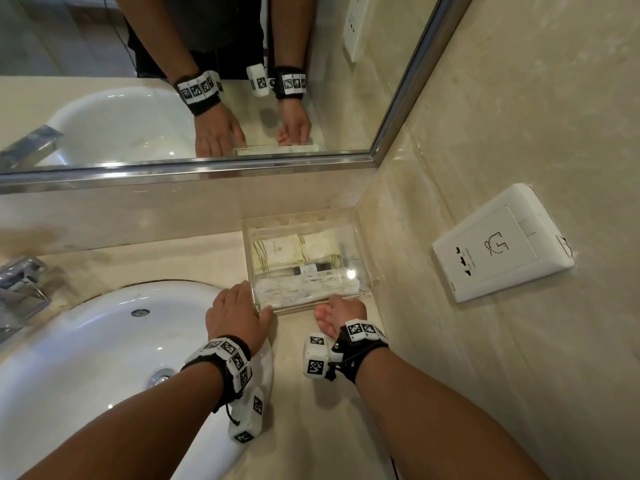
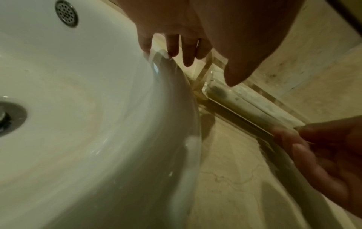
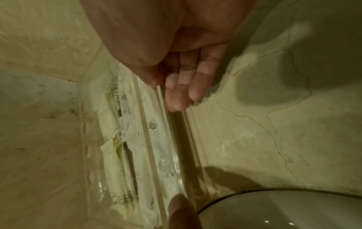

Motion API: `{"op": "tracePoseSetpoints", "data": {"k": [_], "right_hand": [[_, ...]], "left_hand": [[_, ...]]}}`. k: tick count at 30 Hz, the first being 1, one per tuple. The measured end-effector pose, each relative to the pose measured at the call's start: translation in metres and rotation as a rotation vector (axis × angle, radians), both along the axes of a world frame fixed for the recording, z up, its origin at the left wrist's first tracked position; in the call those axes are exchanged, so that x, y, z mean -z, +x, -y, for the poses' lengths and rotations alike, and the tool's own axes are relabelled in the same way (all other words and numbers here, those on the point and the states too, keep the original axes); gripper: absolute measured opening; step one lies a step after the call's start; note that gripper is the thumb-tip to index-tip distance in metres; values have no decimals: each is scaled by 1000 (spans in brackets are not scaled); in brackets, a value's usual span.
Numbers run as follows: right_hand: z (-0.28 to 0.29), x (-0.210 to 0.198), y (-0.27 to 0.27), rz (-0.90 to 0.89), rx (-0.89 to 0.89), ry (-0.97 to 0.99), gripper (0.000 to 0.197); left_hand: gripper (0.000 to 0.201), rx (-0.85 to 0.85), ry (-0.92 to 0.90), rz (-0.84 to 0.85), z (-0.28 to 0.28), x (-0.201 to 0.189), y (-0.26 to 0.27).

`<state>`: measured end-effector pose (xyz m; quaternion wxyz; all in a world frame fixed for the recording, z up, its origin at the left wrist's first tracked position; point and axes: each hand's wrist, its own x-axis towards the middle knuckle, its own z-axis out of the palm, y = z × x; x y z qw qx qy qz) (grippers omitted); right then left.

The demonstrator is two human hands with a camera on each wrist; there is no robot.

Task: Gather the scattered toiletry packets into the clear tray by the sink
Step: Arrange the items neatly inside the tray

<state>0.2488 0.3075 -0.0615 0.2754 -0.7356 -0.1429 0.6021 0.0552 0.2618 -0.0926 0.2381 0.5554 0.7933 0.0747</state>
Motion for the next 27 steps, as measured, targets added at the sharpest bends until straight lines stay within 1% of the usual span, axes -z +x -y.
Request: {"op": "tracePoseSetpoints", "data": {"k": [3,6,13,17,22,24,26,27], "right_hand": [[-6,-3,-5,-31,3,-11,24],[-10,-6,-9,-51,8,-14,24],[-14,1,-9,-77,15,40,25],[-18,7,-13,-55,11,29,26],[-21,3,-14,-55,-24,19,31],[-20,-1,-12,-65,-49,23,34],[-18,-3,-10,-78,-89,28,38],[-17,-2,-10,-64,-117,22,41]], "left_hand": [[77,-1,31,16,-1,-1,1],[79,29,33,-29,-2,-4,-3],[71,41,4,-67,-8,-4,-9],[71,39,-9,-55,-9,-6,-9],[71,30,-49,-21,-8,-13,-9],[64,30,-15,26,-6,-26,-7],[51,3,36,73,2,-41,-8],[49,-14,25,89,11,-50,-12]]}}
